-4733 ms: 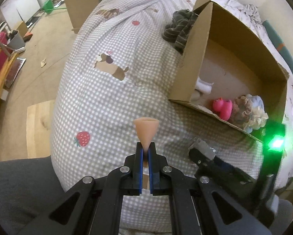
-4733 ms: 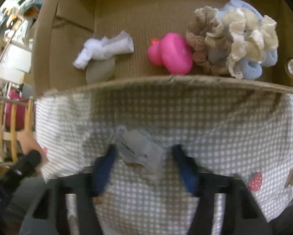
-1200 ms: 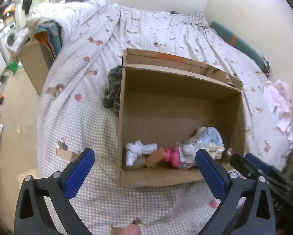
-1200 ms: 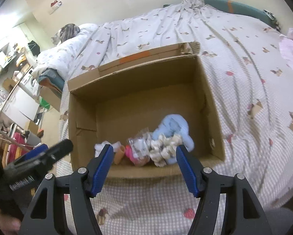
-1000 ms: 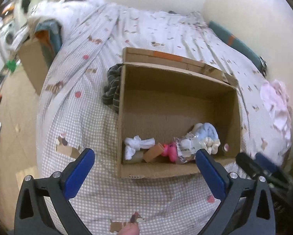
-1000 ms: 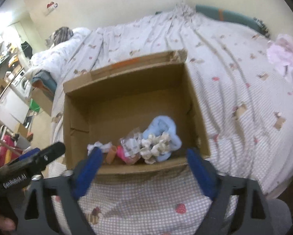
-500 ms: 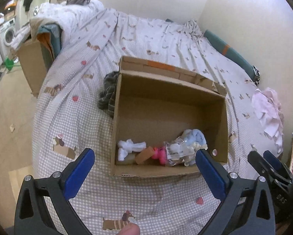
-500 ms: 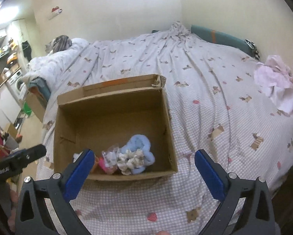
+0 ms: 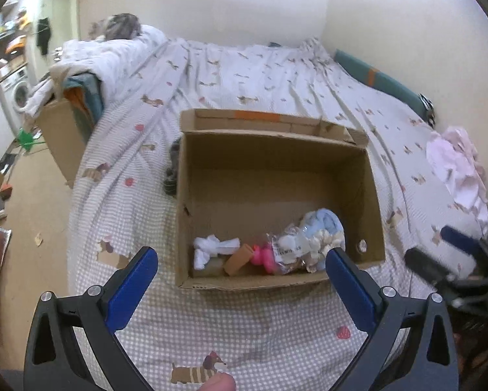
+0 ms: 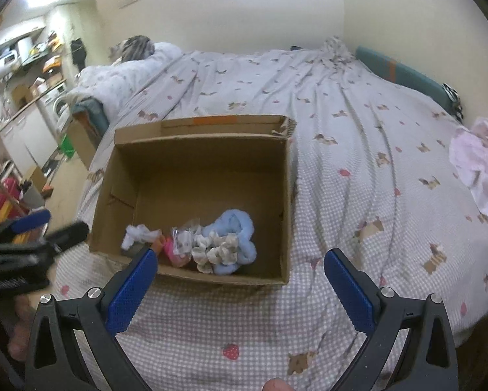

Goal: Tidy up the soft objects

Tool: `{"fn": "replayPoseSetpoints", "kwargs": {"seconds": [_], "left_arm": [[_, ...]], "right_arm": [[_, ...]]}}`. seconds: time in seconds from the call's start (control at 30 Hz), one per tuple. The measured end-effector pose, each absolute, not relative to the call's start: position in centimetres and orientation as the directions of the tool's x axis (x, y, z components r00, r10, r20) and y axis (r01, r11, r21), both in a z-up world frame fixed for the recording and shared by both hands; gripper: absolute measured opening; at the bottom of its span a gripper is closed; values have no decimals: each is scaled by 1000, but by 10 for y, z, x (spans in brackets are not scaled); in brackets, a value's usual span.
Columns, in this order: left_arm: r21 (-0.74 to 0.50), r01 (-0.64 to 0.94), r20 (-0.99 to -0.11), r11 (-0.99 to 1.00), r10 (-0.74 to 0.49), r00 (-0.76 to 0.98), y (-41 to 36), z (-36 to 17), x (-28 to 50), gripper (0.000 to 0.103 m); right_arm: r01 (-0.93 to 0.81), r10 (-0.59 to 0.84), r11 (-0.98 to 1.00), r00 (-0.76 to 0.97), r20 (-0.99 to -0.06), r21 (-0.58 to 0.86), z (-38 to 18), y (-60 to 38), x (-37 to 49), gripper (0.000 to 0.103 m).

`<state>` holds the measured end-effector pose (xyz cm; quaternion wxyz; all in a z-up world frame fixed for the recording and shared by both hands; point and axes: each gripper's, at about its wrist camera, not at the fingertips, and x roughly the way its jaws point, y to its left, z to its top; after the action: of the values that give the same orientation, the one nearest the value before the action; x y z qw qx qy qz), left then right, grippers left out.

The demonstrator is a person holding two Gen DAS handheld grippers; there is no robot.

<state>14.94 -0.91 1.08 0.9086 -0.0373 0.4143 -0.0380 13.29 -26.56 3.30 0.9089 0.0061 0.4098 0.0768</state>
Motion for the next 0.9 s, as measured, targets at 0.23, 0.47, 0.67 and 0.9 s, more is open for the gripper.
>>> {"fn": "replayPoseSetpoints", "kwargs": {"seconds": [0.23,0.47,0.67,0.9], "left_arm": [[-32,-20,-756,999,-11,655,4,2,128,103],[-48,-51,-770,998,-5,638,11,-10,124,103],[-24,-33,-762,999,3,648,2,-13,127,103],[-17,-32,-753,999,9,658,0,-12,128,103]], "right_arm": [[-99,162,987,644,-747,129,12,-264,132,103],[-71,141,990,650,-746,125,7,-264,129,103],[-55,124,992,657,-744,117,7,-268,127,103],[-53,118,992,664,-739,110,9,-269,126,103]]}}
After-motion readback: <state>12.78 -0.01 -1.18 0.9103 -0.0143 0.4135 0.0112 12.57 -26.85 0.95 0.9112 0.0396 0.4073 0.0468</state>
